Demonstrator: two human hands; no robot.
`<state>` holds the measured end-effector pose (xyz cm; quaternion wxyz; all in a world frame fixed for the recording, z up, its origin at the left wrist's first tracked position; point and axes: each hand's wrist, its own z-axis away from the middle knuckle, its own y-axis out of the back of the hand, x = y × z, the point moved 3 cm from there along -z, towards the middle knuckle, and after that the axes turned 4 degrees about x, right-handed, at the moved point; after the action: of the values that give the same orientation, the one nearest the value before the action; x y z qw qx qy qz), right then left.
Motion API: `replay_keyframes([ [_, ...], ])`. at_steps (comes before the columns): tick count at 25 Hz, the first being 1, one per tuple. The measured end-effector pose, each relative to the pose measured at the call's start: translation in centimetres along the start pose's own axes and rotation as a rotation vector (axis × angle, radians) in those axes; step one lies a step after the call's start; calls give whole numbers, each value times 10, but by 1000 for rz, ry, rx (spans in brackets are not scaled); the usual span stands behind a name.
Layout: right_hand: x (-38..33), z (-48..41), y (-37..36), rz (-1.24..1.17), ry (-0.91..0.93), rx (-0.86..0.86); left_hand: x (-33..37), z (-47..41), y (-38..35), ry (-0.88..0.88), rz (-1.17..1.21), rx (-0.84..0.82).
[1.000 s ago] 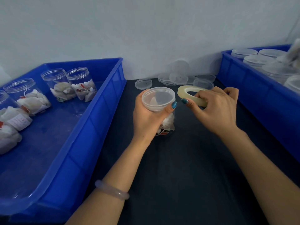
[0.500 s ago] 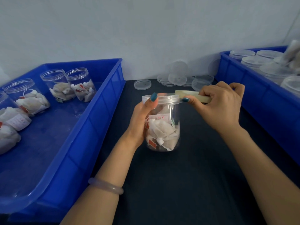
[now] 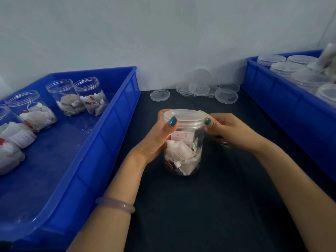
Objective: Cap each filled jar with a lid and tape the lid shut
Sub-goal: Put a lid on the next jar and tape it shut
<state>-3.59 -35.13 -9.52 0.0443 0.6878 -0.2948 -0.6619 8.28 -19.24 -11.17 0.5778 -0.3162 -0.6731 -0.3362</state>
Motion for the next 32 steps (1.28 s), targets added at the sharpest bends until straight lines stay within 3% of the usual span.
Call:
replay_keyframes([
  [6,0,0,-2,40,63,77,3,-3,1,-147,-212,62],
  [10,0,0,-3,46,-11,184,5,-4,0,-315,-247,396],
  [12,-3,0,-5,129,0,218,3,-1,-10,-337,-267,424],
  [17,-6,3,4,421,40,120,2,-2,-16,-276,-274,415],
  [20,-6,12,22,279,81,-2,1,-3,-8,-262,-220,424],
  [22,-5,13,29,311,173,93,0,-3,-5,-245,-170,416],
  [27,-8,14,37,811,317,556,-2,-7,0,-193,-86,364],
  [32,-5,10,33,742,224,575,2,-4,-4,-132,53,290],
])
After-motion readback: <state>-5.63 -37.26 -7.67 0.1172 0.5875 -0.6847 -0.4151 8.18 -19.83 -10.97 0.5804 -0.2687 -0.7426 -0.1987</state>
